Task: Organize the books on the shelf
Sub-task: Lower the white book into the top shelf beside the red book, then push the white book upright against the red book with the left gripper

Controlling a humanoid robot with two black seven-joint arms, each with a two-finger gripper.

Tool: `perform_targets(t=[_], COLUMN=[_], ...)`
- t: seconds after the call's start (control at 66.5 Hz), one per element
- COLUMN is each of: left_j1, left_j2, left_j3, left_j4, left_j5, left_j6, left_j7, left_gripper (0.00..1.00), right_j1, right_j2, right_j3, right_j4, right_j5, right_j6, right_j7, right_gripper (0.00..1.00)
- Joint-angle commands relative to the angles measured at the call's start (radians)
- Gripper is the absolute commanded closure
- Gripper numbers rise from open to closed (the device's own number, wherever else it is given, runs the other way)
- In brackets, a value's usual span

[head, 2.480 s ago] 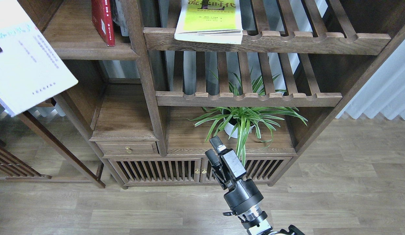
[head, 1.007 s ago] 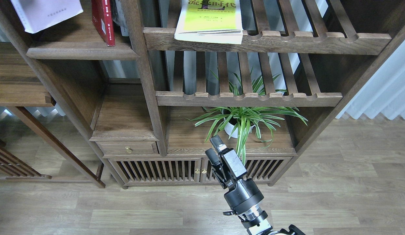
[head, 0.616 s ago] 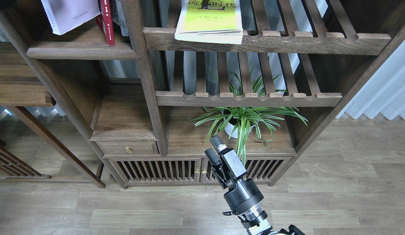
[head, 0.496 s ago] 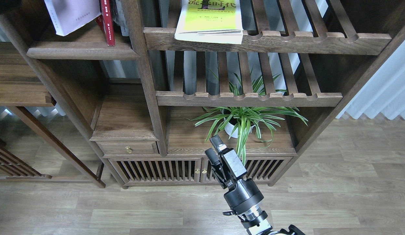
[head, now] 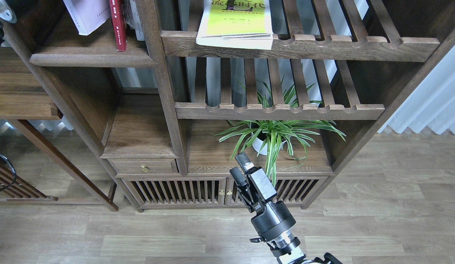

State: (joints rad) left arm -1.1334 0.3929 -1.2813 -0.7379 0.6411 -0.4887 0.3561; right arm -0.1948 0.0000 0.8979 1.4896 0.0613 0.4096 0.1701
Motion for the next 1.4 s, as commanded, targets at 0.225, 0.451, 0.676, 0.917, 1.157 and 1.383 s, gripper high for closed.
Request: perform_targets(t=[0.225, 0.451, 0.676, 0.917, 1.157, 1.383], left_j1=[-0.013, -0.034, -0.111, -0.124, -0.152, -0.141], left_j2=[-0.015, -0.02, -0.022, -0.065, -0.068, -0.091], left_j3=[0.022, 0.017, 0.031, 0.057, 0.069, 0.074], left_j4=[0.0, 0.009, 0.123, 0.17, 0.198, 0.198], left_j5=[0.092, 0.095, 0.097, 0.097, 0.095, 0.092], left_j6=[0.0, 0.0, 0.0, 0.0, 0.0, 0.0], left_j7=[0.001, 0.001, 0.003, 0.001, 0.001, 0.001], left_gripper=[0.94, 0.94, 0.94, 0.94, 0.94, 0.94], right_j1=[0.0, 0.0, 0.0, 0.0, 0.0, 0.0], right_j2=[0.0, 0.0, 0.0, 0.0, 0.0, 0.0], right_j3=[-0.002, -0.004, -0.005, -0.002, 0.006, 0.007], right_j4=[0.001, 0.001, 0.001, 0.001, 0.001, 0.001], right_j5=[0.0, 0.0, 0.0, 0.002, 0.002, 0.002], right_j6=[0.005, 0.012, 0.012, 0.014, 0.015, 0.017], right_j7=[0.0, 0.0, 0.0, 0.0, 0.002, 0.002], right_gripper=[0.0, 0.0, 0.0, 0.0, 0.0, 0.0])
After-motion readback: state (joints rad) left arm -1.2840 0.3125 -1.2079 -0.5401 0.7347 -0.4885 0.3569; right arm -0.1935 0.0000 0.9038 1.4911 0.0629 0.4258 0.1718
